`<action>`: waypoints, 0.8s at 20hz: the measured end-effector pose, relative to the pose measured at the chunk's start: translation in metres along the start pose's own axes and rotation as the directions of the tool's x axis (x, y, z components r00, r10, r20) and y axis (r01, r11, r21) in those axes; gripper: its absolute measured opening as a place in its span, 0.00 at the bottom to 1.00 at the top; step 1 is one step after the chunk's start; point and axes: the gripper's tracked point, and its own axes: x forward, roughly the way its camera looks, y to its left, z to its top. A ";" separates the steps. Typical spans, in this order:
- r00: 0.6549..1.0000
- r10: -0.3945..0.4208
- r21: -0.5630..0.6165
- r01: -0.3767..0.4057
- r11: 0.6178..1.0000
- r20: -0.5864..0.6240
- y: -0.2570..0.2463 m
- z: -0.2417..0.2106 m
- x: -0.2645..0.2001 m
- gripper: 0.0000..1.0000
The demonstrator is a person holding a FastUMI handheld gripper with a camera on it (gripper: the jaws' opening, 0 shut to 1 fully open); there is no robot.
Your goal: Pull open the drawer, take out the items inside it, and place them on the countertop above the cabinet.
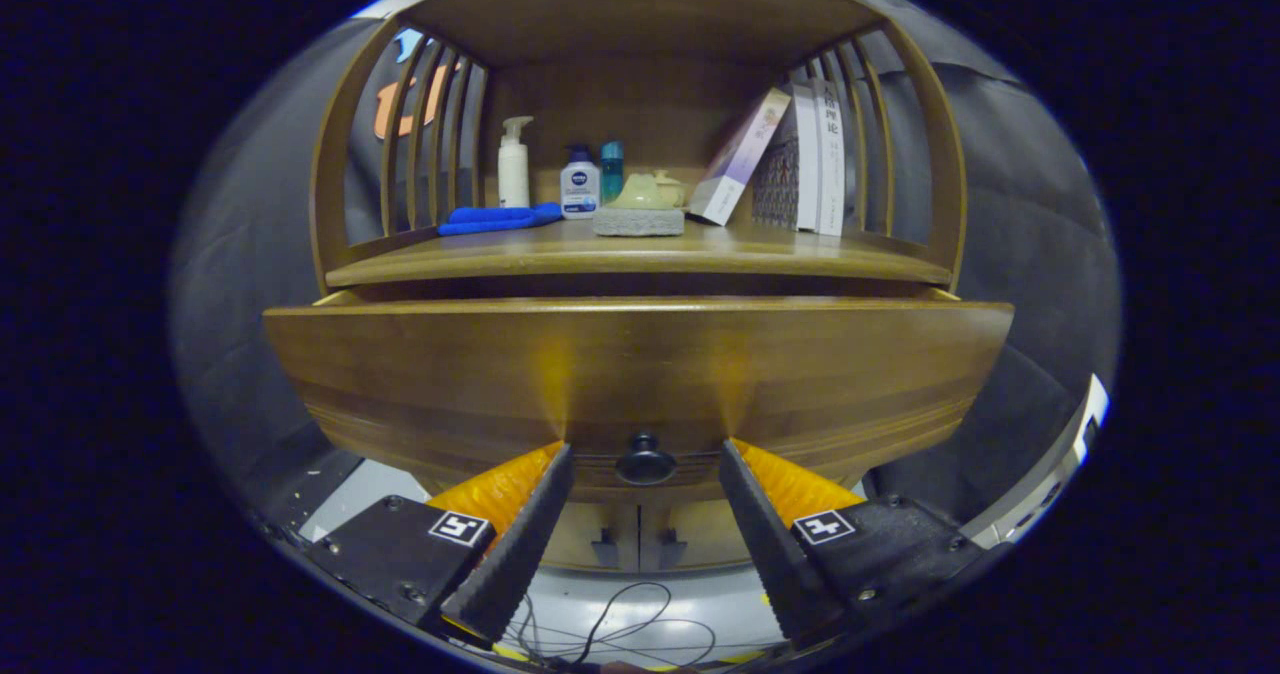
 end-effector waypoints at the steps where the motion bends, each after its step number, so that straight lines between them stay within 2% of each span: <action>1: 1.000 -0.007 -0.021 0.007 1.000 -0.003 0.000 0.001 0.003 0.96; 16: 0.999 -0.012 -0.008 0.012 1.000 -0.036 0.004 0.020 0.042 0.96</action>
